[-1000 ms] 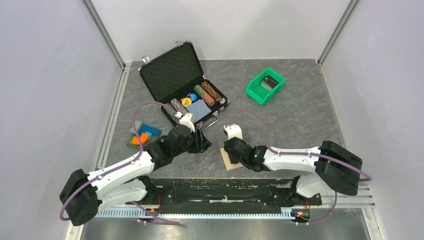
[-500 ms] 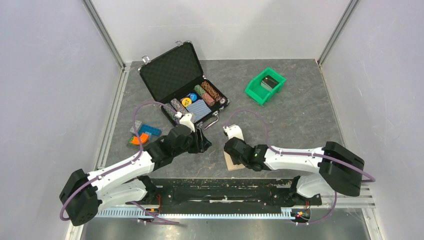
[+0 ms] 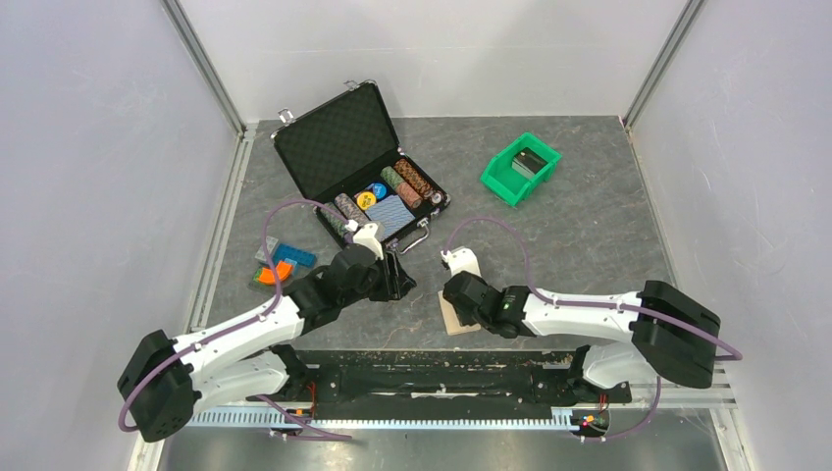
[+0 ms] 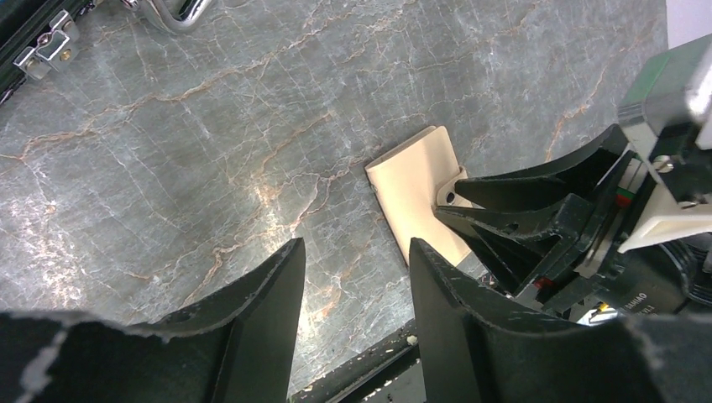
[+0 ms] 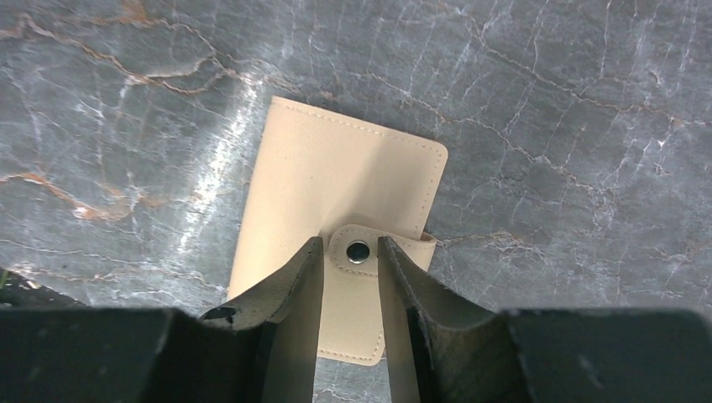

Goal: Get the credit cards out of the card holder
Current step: Open the card holder at the corner of the board.

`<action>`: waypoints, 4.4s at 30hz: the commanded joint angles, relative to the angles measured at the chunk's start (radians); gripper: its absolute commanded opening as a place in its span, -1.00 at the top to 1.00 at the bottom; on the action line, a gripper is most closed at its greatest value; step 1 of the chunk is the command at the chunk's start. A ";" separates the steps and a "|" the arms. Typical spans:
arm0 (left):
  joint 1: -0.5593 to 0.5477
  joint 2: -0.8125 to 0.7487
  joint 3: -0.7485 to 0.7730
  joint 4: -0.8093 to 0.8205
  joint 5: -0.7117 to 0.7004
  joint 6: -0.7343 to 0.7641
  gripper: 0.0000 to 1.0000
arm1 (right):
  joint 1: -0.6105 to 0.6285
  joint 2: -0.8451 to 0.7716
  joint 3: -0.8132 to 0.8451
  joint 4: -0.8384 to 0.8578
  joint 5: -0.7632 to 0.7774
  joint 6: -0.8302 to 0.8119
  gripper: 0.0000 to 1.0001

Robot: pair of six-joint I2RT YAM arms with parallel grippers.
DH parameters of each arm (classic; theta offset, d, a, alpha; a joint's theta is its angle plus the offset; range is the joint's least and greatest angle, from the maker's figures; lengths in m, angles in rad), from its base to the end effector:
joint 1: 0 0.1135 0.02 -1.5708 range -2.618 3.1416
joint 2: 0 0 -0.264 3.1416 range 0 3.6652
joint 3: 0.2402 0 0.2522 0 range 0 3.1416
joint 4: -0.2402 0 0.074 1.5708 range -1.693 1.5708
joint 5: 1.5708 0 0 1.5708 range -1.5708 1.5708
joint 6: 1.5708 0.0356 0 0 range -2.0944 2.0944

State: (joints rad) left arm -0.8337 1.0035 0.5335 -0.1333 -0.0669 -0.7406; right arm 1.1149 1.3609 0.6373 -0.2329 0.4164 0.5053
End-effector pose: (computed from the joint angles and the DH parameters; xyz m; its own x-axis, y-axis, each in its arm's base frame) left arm 0.1455 -0.1568 0.2166 -0.7550 -0.1699 -0.6334 0.2607 0.8085 -0.5276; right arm 0.1229 0.2179 0.1674 -0.6626 -0.3458 -0.6644 -0.4545 0.8907 -0.0102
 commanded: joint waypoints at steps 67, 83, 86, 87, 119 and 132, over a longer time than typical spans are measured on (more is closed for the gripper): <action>-0.155 0.367 0.107 0.190 0.071 -0.138 -0.33 | -0.349 -0.620 -0.592 0.794 -0.549 0.307 1.00; -0.156 0.330 0.170 0.151 0.108 -0.105 -0.65 | -0.348 -0.623 -0.591 0.878 -0.639 0.378 1.00; -0.156 0.369 0.193 0.155 0.124 -0.098 -0.65 | -0.348 -0.632 -0.591 0.871 -0.635 0.379 1.00; -0.156 0.377 0.193 0.161 0.124 -0.099 -0.65 | -0.348 -0.636 -0.593 0.870 -0.631 0.381 1.00; -0.151 0.251 0.092 -0.096 -0.096 -0.039 0.22 | -0.359 -0.666 -0.510 0.368 -0.303 0.157 1.00; -0.151 0.255 0.070 -0.099 -0.093 -0.036 -0.07 | -0.362 -0.623 -0.259 0.172 -0.412 0.089 0.08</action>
State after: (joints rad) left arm -0.9840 1.2858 0.6056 -0.2379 -0.1326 -0.8112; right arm 0.7551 0.7078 0.2661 -0.0307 0.0761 0.6331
